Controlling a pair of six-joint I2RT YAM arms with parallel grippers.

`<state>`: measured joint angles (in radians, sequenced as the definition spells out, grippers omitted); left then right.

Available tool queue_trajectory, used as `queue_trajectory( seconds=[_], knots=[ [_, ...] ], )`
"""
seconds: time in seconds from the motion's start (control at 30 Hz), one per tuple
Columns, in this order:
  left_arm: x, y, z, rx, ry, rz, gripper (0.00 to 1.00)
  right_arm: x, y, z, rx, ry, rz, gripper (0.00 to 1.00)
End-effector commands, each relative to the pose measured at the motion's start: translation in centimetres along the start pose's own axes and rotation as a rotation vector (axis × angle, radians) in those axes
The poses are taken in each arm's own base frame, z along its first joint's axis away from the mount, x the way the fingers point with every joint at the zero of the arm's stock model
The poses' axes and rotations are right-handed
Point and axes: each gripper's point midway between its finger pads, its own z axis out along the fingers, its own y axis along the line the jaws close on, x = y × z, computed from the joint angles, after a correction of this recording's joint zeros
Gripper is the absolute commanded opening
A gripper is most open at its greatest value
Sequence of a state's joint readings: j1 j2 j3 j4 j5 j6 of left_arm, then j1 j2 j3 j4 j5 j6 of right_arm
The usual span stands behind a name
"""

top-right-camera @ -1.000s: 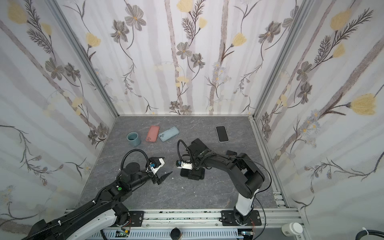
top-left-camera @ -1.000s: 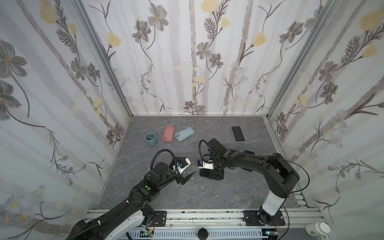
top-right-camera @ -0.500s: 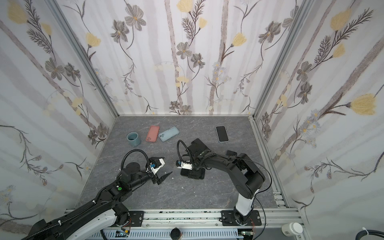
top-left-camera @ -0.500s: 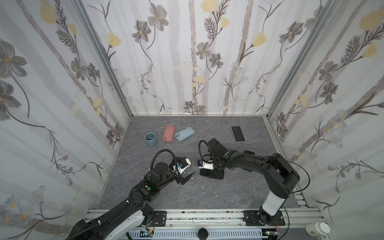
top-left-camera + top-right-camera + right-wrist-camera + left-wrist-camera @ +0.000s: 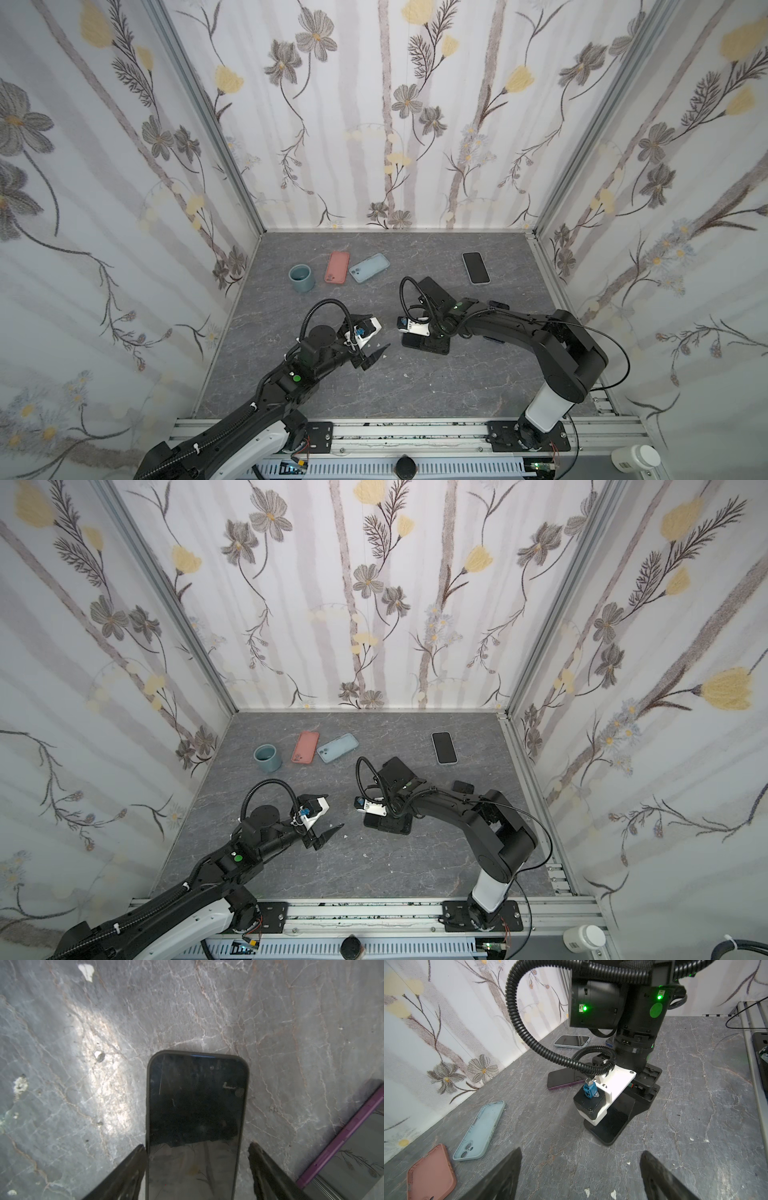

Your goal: Put the phone into the phone case

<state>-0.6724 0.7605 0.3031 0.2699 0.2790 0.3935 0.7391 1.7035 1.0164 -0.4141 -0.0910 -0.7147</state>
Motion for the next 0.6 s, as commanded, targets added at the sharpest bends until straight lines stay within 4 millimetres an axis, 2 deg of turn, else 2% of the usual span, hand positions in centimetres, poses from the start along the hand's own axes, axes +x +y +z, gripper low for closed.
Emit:
queue_trajectory(
  seconds=[0.0, 0.1, 0.17, 0.3, 0.4, 0.57],
  knots=[
    [-0.7, 0.4, -0.1, -0.017, -0.016, 0.025, 0.89, -0.3, 0.0, -0.5, -0.004, -0.012, 0.005, 0.79],
    [-0.8, 0.5, -0.2, -0.019, -0.019, 0.029, 0.9, 0.1, -0.2, -0.1, 0.006, 0.009, 0.004, 0.85],
    [-0.8, 0.4, -0.2, -0.016, -0.019, 0.029, 0.9, 0.5, -0.1, 0.4, -0.004, 0.027, 0.007, 0.95],
    [-0.8, 0.4, -0.2, -0.016, -0.018, 0.029, 0.9, 1.0, 0.1, 1.3, -0.035, 0.053, 0.013, 1.0],
    [-0.7, 0.3, -0.2, -0.013, -0.014, 0.029, 0.91, 1.2, 0.5, 1.9, -0.069, 0.057, 0.028, 0.98],
    [-0.6, 0.3, -0.2, -0.012, -0.011, 0.03, 0.91, 1.5, 0.8, 2.7, -0.106, 0.076, 0.055, 0.83]
  ],
)
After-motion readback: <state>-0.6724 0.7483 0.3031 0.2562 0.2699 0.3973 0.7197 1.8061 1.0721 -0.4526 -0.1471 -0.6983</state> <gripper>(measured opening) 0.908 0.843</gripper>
